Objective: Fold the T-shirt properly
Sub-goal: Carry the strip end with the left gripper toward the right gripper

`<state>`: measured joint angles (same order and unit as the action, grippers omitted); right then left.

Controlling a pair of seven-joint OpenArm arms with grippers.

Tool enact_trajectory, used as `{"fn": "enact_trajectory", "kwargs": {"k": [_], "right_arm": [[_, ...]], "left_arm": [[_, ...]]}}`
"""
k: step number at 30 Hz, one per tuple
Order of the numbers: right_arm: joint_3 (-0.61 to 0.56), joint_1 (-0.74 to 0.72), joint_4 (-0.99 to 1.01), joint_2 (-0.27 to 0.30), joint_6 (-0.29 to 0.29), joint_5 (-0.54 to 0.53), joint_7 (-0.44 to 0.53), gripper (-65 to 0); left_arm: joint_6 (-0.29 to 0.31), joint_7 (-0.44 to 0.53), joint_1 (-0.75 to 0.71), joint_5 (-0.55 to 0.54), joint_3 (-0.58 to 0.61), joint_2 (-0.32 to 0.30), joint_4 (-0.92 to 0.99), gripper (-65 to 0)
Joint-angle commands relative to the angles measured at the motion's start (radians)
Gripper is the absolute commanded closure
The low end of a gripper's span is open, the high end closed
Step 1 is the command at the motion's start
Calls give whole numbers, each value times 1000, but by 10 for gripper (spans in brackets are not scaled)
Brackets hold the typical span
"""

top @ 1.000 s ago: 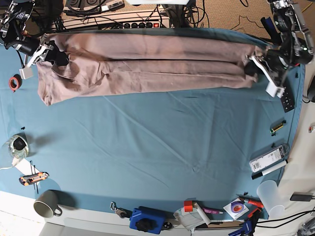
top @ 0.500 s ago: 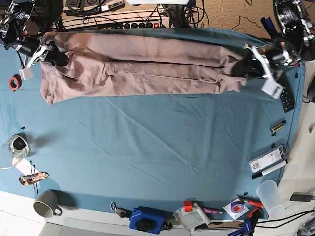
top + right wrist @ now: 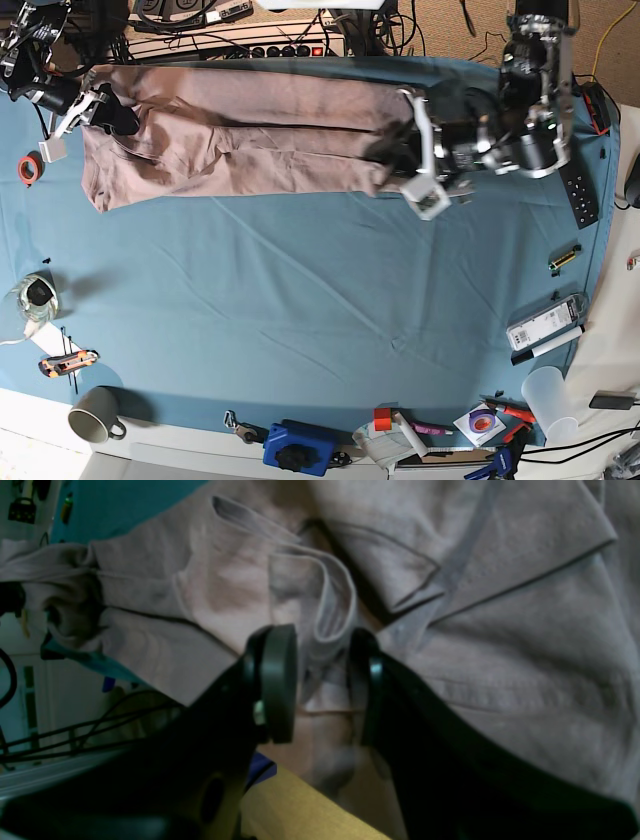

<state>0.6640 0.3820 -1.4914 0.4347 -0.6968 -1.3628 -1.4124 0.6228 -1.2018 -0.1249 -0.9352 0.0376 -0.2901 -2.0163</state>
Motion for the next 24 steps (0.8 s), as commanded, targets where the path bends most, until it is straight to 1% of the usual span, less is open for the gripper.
{"fn": "enact_trajectory", "kwargs": {"k": [1, 3, 6, 7, 9, 10, 12, 14, 18, 21, 22, 24], "right_arm": [[11, -3, -15, 25, -1, -28, 16, -186], [11, -3, -15, 25, -1, -28, 16, -186], [11, -3, -15, 25, -1, -27, 16, -186], [11, -3, -15, 24, -1, -27, 16, -186], [11, -3, -15, 24, -1, -27, 16, -186], [11, -3, -15, 24, -1, -27, 16, -186], [11, -3, -15, 24, -1, -27, 16, -186], [11, -3, -15, 24, -1, -27, 16, -186], [11, -3, -15, 24, -1, -25, 16, -186], [11, -3, -15, 24, -1, -24, 16, -186], [11, -3, -15, 24, -1, -24, 16, -186], [11, -3, -15, 25, -1, -24, 16, -186]], "left_arm": [[3, 35, 19, -8, 31, -3, -17, 0], [3, 71, 36, 29, 91, -3, -17, 0], [0, 117, 66, 124, 171, 14, -16, 0], [-9, 124, 76, 153, 194, 22, -16, 0], [-55, 146, 95, 201, 233, 37, -13, 0], [-68, 158, 102, 226, 249, 45, -11, 0], [-77, 175, 114, 266, 281, 63, -2, 0], [-77, 179, 121, 286, 306, 84, 17, 0], [-80, 182, 122, 289, 327, 121, 59, 0], [-75, 186, 122, 289, 327, 133, 69, 0], [-67, 196, 122, 289, 327, 133, 69, -27], [-56, 216, 122, 290, 327, 135, 69, -205]]}}
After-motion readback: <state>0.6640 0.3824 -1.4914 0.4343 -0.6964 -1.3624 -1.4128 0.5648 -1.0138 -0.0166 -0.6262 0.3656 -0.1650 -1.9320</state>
